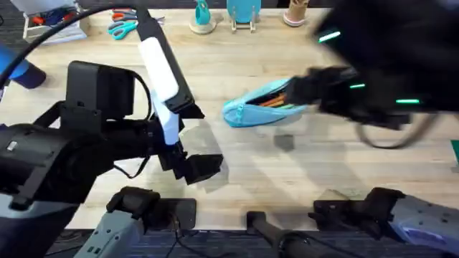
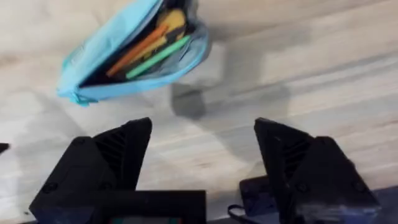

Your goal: Unzip the bag, pick up the pens from the table one at a time and place them inside, then zip the bag closed.

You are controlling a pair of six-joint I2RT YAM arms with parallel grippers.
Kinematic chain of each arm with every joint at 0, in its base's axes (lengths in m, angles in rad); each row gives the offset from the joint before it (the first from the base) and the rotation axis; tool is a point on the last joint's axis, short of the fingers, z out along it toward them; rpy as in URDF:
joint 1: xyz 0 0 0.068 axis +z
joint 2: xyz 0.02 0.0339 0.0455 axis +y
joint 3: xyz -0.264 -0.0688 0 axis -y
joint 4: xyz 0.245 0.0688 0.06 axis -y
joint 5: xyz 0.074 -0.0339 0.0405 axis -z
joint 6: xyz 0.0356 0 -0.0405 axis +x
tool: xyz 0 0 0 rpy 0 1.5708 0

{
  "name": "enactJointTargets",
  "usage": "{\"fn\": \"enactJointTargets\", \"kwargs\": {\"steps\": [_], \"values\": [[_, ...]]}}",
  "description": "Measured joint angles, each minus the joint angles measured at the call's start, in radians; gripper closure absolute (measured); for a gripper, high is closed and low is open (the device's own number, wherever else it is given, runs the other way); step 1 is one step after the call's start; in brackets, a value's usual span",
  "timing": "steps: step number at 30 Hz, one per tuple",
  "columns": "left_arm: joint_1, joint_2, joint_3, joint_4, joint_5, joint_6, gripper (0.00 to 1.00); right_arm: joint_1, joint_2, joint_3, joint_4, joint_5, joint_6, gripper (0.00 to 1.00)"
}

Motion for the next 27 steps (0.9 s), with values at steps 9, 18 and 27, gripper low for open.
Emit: {"fn": "enactJointTargets", "kwargs": {"steps": [9, 18, 27], "values": [[0.0, 0.0, 0.0, 0.0, -0.001, 0.0, 0.006, -0.179, -0.342, -0.093, 0.123, -0.029, -0.232, 0.008], [0.0, 0.0, 0.0, 0.0, -0.001, 0.0, 0.006, -0.183, -0.443, -0.414, 0.492, -0.335, -0.434, 0.006], [0.0, 0.0, 0.0, 0.0, -0.001, 0.0, 0.006, -0.183, -0.385, -0.578, 0.718, -0.553, -0.515, 0.006]]}}
